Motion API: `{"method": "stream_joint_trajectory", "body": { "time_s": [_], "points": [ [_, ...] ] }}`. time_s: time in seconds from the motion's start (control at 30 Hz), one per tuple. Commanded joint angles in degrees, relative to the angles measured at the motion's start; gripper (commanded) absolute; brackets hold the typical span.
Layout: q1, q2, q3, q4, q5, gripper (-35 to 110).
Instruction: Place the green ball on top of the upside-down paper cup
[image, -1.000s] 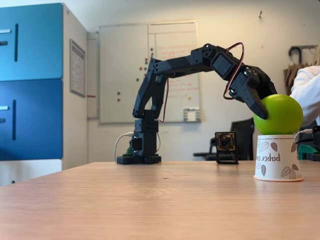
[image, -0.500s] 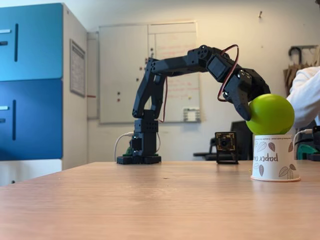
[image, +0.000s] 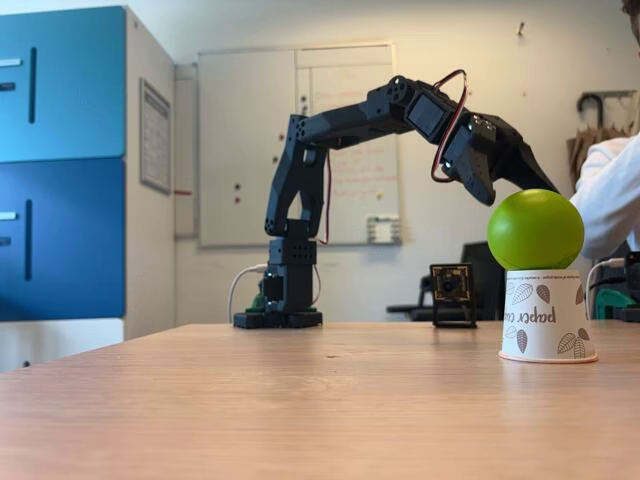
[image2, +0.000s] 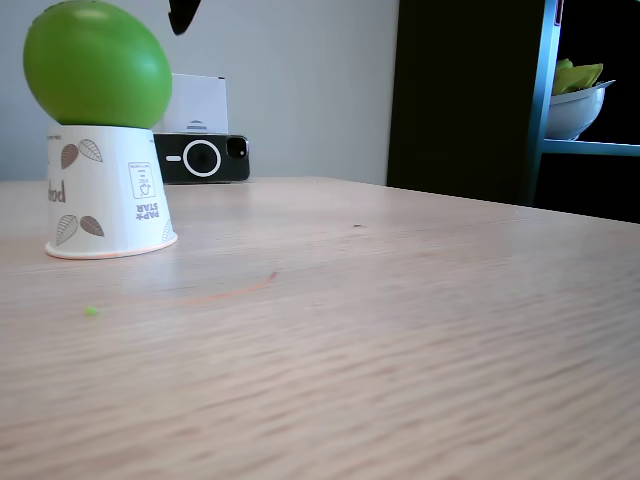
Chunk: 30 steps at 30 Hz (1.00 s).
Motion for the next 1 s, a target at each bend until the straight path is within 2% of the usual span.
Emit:
{"method": "stream_joint_trajectory", "body": {
  "time_s": [0.0,0.27,0.4,0.53,0.8,0.9,0.97],
  "points": [
    [0.4,5.5,-0.2,-1.7,-0.3,42],
    [1.1,11.7,1.3,-11.2,-0.7,39],
    [3.3,17.8,8.3,-19.2,-0.8,36],
    [7.5,26.8,17.3,-22.9,-0.8,31],
    [20.2,47.2,33.8,-21.7,-1.8,13],
    [26.1,53.8,38.2,-16.9,-1.8,2],
    [29.6,58.1,41.5,-12.4,-2.3,0]
  ]
}}
